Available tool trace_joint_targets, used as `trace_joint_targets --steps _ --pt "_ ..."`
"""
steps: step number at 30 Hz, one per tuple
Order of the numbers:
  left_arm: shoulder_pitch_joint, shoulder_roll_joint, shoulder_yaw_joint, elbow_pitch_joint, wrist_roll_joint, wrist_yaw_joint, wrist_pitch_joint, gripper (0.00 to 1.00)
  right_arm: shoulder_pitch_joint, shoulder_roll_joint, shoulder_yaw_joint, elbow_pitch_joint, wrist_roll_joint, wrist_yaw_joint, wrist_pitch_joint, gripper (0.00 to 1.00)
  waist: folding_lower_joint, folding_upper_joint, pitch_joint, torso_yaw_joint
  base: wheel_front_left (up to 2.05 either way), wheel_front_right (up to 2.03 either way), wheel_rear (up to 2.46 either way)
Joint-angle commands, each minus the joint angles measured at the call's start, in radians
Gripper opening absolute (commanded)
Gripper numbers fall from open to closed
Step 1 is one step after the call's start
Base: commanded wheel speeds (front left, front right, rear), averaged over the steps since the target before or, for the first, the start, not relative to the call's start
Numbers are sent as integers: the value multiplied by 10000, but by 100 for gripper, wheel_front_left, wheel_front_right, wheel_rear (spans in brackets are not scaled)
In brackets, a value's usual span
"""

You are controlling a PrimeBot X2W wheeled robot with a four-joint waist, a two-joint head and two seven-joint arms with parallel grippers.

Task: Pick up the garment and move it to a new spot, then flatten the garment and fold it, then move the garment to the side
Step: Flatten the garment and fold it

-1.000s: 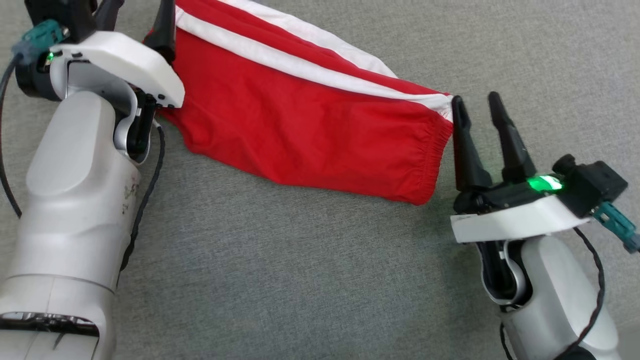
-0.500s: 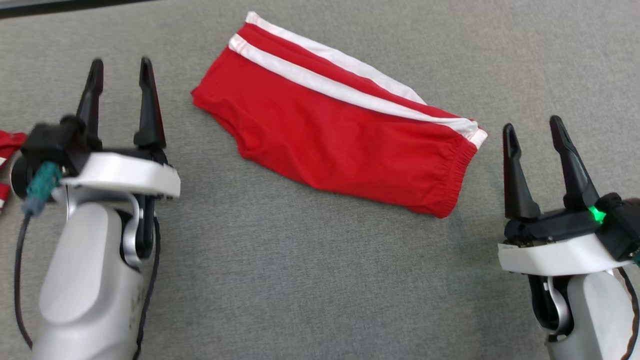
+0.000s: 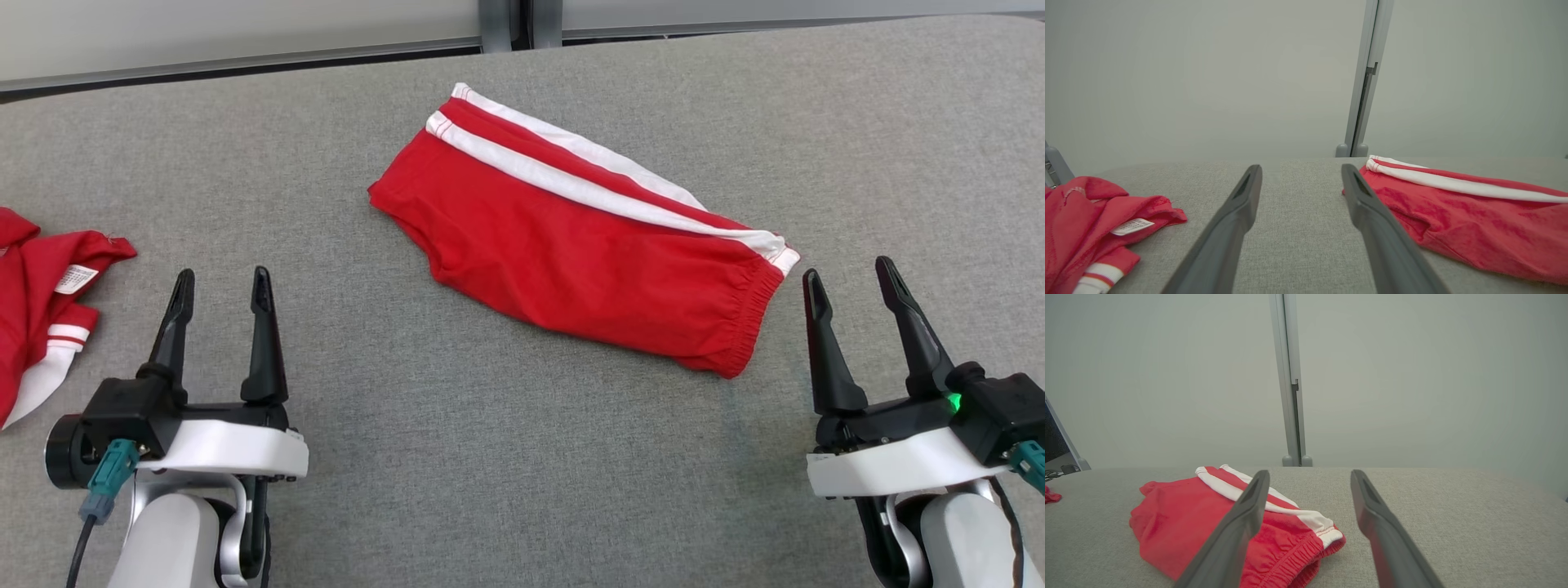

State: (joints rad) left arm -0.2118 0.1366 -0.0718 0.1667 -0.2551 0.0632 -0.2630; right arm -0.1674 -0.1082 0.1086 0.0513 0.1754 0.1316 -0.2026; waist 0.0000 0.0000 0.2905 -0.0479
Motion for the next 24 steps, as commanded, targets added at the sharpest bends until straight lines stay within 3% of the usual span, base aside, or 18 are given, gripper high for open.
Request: trace_joint_targets --steps 1,18,24 --pt "66 36 4 -31 21 74 7 100 86 -26 2 -36 3 -17 42 100 0 0 -39 2 0 0 0" --pt "-79 65 -196 -43 -100 76 119 100 22 0 -34 -81 72 -17 198 100 0 0 -28 27 0 0 0" --pt "-1127 20 -754 166 19 -346 478 100 -192 36 -13 -165 96 -17 242 100 0 0 341 18 0 0 0"
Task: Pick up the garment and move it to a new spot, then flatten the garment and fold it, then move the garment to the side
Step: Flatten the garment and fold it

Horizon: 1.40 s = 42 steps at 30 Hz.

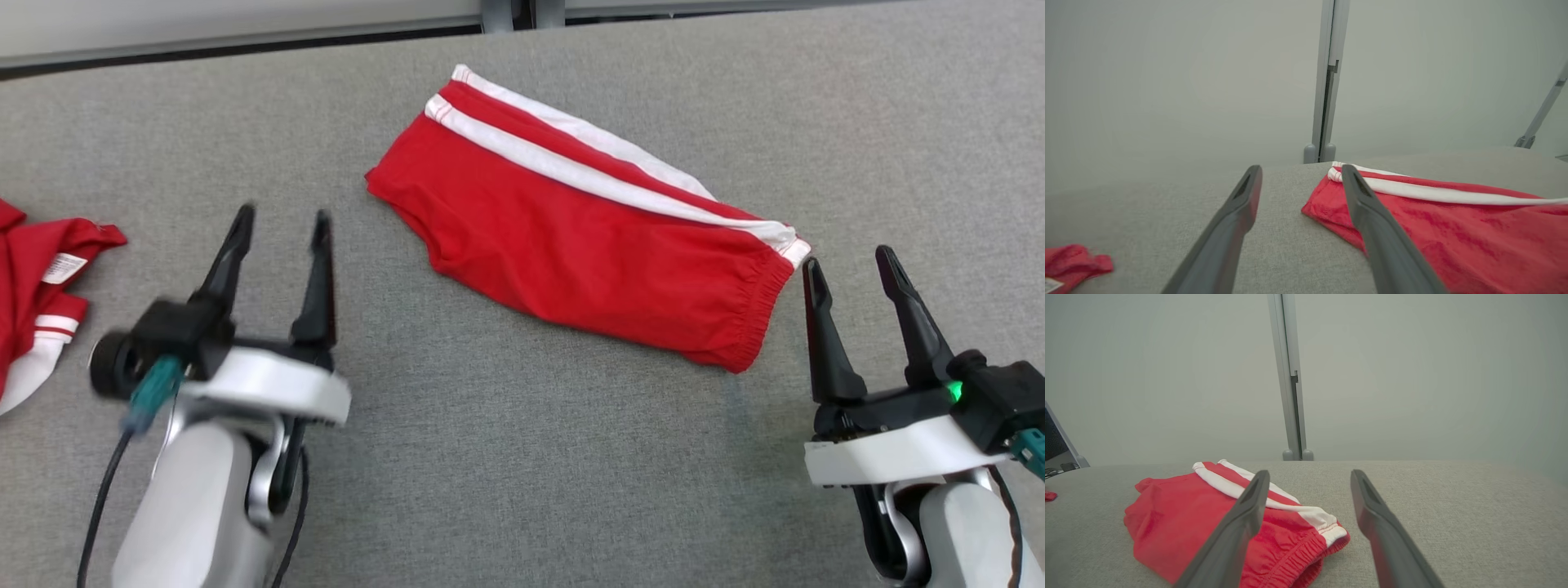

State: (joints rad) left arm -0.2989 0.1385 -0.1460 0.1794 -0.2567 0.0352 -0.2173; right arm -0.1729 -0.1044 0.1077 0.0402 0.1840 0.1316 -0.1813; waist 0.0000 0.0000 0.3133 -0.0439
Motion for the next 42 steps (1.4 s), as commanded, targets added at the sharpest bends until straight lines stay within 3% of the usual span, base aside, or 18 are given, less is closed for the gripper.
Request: trace_joint_targets --steps 1,7,10,20,22,35,42 --pt "-553 -16 -136 176 4 -189 197 100 -181 11 22 -68 17 -17 22 100 0 0 200 -56 0 0 0" --pt "-2374 -170 -704 1629 -189 -802 1330 100 -583 74 379 40 110 -17 -141 100 0 0 774 -611 0 0 0" --pt "-3528 -48 -770 3121 -405 -1073 2151 100 -764 165 536 286 231 -16 -265 100 0 0 1065 -994 0 0 0" --pt "-4579 156 -684 5757 -856 -1074 4249 100 -731 335 565 820 563 -16 -560 100 0 0 1221 -1307 0 0 0" --pt "-4654 178 -744 5835 -875 -1140 4231 0 -827 355 616 855 589 -16 -593 100 0 0 1232 -1303 0 0 0" --pt "-3953 248 -637 5647 -1169 -1253 2773 0 -839 263 666 985 688 -16 -672 100 0 0 1044 -1118 0 0 0" --pt "-1900 -40 -157 4230 -1825 -1063 1747 0 -514 129 510 978 697 -16 -533 100 0 0 503 -640 0 0 0"
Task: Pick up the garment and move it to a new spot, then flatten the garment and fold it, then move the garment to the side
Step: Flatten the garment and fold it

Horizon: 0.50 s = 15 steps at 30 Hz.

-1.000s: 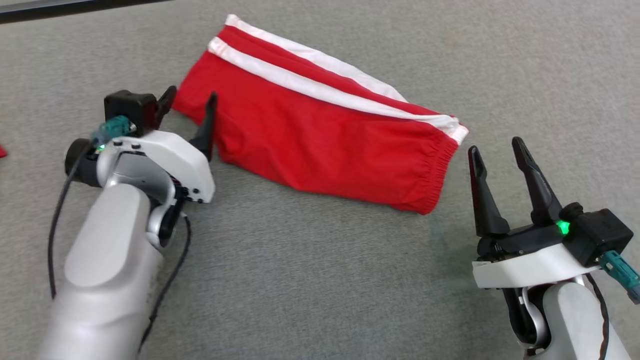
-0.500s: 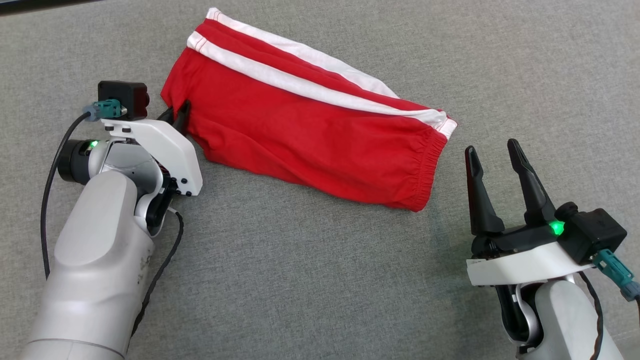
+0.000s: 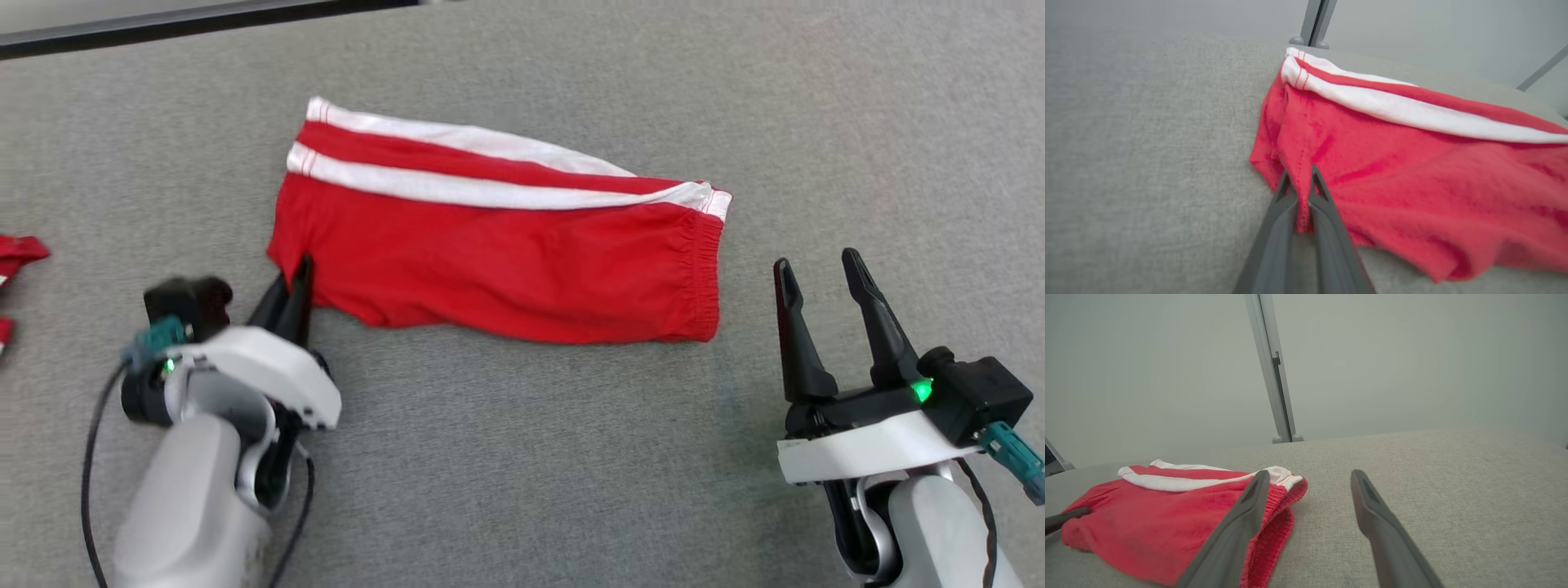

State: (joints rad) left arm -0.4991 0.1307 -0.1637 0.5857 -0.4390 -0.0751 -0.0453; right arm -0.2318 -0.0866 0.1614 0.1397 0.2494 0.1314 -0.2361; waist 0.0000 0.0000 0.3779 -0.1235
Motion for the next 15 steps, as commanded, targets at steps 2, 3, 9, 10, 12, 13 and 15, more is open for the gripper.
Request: trace_joint_targets --steps 2,3,9,10,12,13,15 --pt "825 -33 95 -454 -162 158 -100 0 174 -109 -63 -43 27 -14 101 100 0 0 -337 362 0 0 0" --pt "1184 -99 106 -779 -252 213 -100 0 228 -142 -98 -72 31 -14 164 100 0 0 -424 471 0 0 0" --pt "2968 -262 143 -2805 -464 727 162 0 494 -269 -155 -204 39 -14 493 100 0 0 -900 838 0 0 0" --pt "3166 -258 111 -3054 -440 814 220 0 523 -290 -180 -244 27 -14 512 100 0 0 -948 881 0 0 0" --pt "3449 -256 123 -3428 -418 985 304 44 598 -295 -184 -348 -6 -14 615 100 0 0 -998 915 0 0 0" --pt "3494 -255 152 -3577 -388 1074 252 100 619 -305 -186 -386 -26 -14 670 100 0 0 -1003 912 0 0 0" --pt "3613 -273 150 -3794 -378 1139 153 100 655 -313 -222 -414 -73 -14 762 100 0 0 -1025 881 0 0 0"
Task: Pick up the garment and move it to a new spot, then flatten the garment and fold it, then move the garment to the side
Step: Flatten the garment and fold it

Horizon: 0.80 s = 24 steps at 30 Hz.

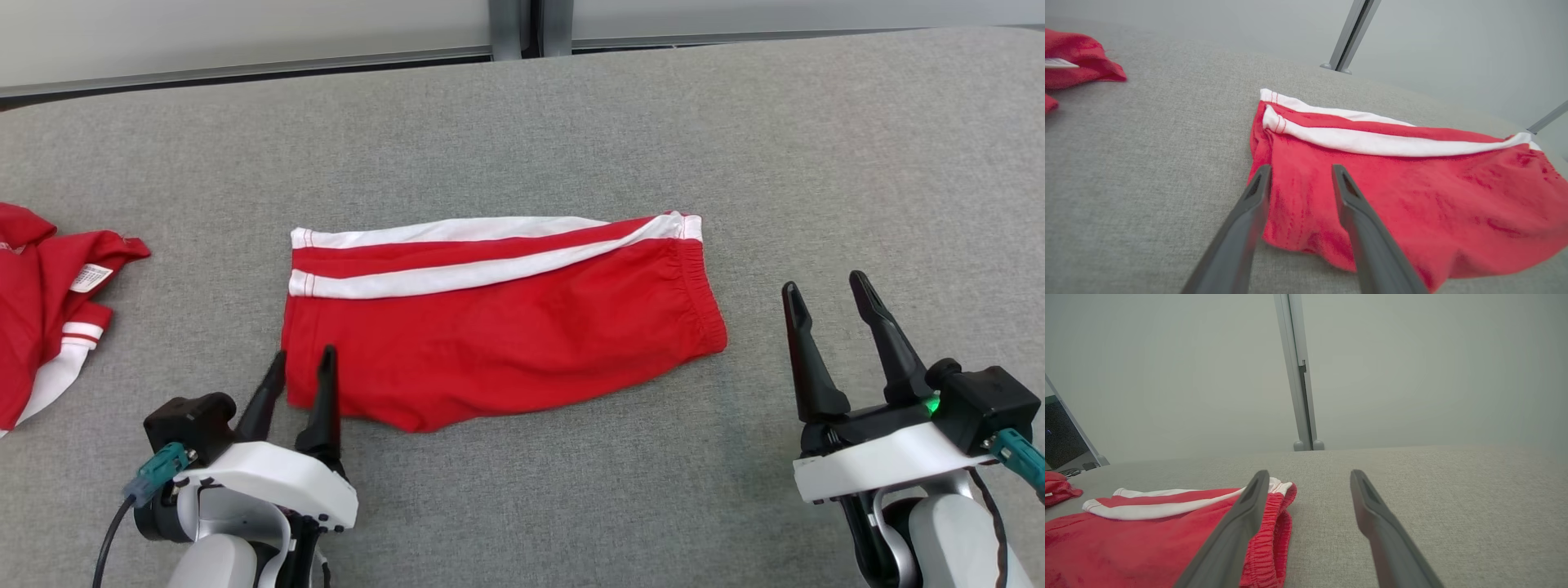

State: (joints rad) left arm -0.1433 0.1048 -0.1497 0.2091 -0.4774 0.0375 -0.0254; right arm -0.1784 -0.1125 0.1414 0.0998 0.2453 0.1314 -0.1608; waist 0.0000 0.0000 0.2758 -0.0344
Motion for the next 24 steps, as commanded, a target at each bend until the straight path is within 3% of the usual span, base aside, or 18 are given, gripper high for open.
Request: trace_joint_targets --steps 1,10,24 --pt "92 -7 24 -161 67 60 -208 100 127 -52 -52 -39 -53 -14 31 100 0 0 -14 -26 0 0 0" --pt "388 347 585 -991 848 514 -2101 100 313 -117 -183 -252 -364 -14 277 100 0 0 -497 -132 0 0 0" --pt "1344 965 593 -1610 1613 690 -2013 100 1039 -376 -225 -567 -499 -14 833 100 0 0 -1395 -42 0 0 0"
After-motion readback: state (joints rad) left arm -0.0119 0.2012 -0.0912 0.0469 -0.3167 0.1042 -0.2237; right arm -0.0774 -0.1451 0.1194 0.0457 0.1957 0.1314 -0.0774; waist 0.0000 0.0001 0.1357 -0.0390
